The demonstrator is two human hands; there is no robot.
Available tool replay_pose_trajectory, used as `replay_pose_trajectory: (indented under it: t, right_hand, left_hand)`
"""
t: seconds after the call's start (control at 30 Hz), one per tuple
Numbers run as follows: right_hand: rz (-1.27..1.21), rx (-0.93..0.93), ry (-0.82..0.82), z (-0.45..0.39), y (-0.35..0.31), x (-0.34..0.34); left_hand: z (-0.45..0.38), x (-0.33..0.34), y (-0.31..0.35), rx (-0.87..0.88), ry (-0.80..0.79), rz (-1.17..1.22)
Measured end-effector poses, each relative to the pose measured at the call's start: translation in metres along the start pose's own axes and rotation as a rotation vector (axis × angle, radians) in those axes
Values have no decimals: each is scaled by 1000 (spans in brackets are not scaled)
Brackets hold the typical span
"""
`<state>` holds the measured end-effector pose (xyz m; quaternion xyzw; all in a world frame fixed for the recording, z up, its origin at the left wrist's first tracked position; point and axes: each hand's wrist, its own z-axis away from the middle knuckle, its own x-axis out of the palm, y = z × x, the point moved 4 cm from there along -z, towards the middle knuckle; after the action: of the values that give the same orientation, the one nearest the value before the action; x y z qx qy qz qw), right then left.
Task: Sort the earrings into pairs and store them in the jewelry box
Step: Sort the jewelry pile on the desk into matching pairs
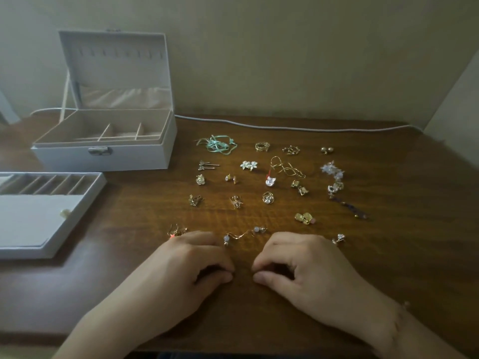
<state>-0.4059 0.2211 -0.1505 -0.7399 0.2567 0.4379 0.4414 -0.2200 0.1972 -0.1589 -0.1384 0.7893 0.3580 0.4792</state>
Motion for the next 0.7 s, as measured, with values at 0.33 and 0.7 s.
replay_pose_trajectory:
  t: [0.33, 0.7]
  right_hand:
    - [-250, 80, 109, 8, 4, -4]
    - [-840, 240, 774, 90, 87, -109]
  left_hand:
    - [-23, -18, 10, -69, 191, 53]
    - [-125, 40, 126, 37, 123, 92]
